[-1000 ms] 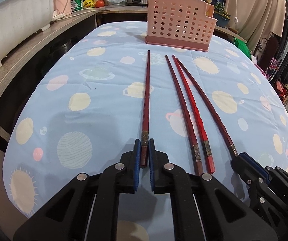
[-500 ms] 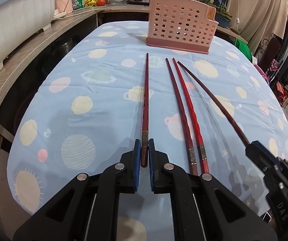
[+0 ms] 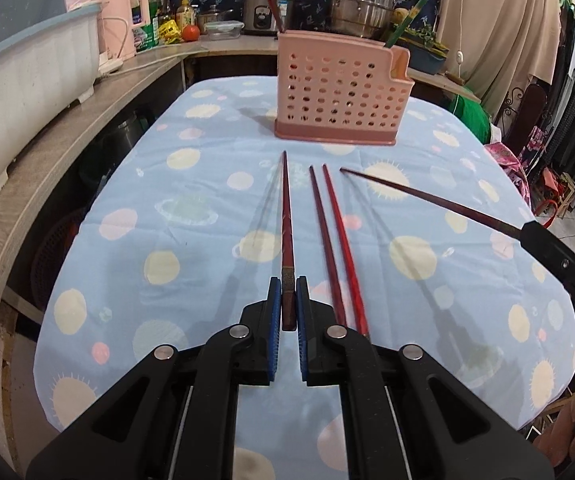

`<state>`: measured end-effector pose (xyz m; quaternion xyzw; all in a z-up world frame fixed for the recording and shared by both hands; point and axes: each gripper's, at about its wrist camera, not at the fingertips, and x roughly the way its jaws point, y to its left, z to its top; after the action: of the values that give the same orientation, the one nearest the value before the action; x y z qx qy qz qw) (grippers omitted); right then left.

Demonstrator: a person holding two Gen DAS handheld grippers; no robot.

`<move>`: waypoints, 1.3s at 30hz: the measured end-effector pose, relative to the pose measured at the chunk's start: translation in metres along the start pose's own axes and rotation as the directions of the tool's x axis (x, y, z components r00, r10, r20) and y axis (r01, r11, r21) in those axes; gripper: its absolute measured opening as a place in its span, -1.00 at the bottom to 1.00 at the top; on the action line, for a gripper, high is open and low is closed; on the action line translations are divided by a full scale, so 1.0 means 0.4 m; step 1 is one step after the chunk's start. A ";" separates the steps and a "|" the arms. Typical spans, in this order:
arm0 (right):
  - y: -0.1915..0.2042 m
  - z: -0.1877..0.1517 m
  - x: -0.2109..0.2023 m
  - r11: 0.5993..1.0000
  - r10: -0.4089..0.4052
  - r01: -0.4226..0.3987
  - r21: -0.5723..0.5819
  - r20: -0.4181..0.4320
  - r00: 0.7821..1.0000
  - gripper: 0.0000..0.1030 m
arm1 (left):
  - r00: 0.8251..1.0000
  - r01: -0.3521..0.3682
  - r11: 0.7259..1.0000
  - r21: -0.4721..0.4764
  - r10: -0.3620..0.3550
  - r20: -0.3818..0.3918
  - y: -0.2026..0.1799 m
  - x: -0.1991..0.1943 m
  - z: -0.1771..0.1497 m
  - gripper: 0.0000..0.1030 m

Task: Organize utensils
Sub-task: 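Lift both dark red chopsticks and carry them over the pink basket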

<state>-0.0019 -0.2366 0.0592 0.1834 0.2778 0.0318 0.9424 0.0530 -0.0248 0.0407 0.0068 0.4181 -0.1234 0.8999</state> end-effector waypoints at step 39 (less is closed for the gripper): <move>0.037 0.526 -0.019 0.995 0.077 -0.098 0.027 0.423 0.903 -0.87 | 0.886 0.032 0.999 -0.032 -0.014 0.464 -0.025 -0.232 0.583 -0.86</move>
<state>0.1049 -0.2932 0.2322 0.2207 0.0603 0.0270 0.9731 0.1683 -0.0415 0.2631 -0.0453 0.1938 -0.1239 0.9721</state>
